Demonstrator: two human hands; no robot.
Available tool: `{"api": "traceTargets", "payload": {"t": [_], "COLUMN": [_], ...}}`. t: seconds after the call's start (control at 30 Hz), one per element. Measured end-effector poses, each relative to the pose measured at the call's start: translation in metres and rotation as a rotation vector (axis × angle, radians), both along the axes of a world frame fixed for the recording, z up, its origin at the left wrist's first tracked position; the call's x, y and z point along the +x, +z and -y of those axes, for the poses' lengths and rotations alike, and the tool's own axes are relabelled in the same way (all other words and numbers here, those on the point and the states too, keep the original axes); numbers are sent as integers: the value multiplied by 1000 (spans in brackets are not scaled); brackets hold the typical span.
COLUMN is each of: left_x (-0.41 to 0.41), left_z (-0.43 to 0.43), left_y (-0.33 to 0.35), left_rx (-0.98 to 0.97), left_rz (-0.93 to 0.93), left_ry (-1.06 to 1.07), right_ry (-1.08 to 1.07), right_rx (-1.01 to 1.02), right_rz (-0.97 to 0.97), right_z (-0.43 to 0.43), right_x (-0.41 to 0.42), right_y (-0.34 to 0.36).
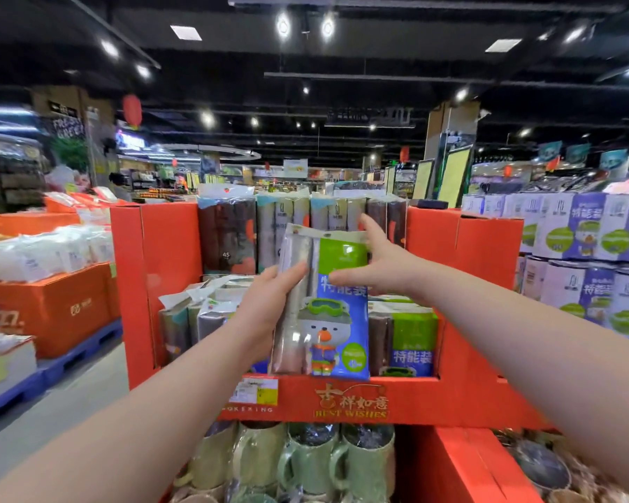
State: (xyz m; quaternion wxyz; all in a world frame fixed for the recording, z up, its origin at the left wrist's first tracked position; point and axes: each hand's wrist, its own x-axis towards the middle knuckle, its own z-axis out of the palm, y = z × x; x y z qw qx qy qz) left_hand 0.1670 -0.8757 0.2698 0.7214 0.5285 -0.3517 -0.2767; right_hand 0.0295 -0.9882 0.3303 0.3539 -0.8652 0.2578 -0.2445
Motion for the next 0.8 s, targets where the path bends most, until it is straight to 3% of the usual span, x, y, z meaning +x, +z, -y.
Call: {"api": "traceTargets", "payload": {"t": [0.1,0.2,0.3,0.4,0.47,0.6,0.7,0.8], "left_x": [-8,-9,9,36,44,51,53,59], "left_z": [6,4,-8,-10,-4,14,24,28], "left_y": [3,2,-8,-20,-27,-36,-34,-29], "left_rx": [-7,42,167,568,757,751,764,700], "left_rz": [25,209,664,1317,1509,1618,1570,1435], "left_ry": [-18,-50,33,105,141,316,393,333], "right_ry": [-39,40,34,-21,-32,-106,-231,-203], "right_rx": [385,321,210,222,228,57,-140,-168], "right_rz": [121,-29,-26,27,47,93,110,165], "right_z": [6,10,19,27,27,21,20,20], "right_x": [0,-14,-27,-32,-27,-3,12,25], "right_y": [-10,-19,-19,-21,-28,-47,-57,-72]}}
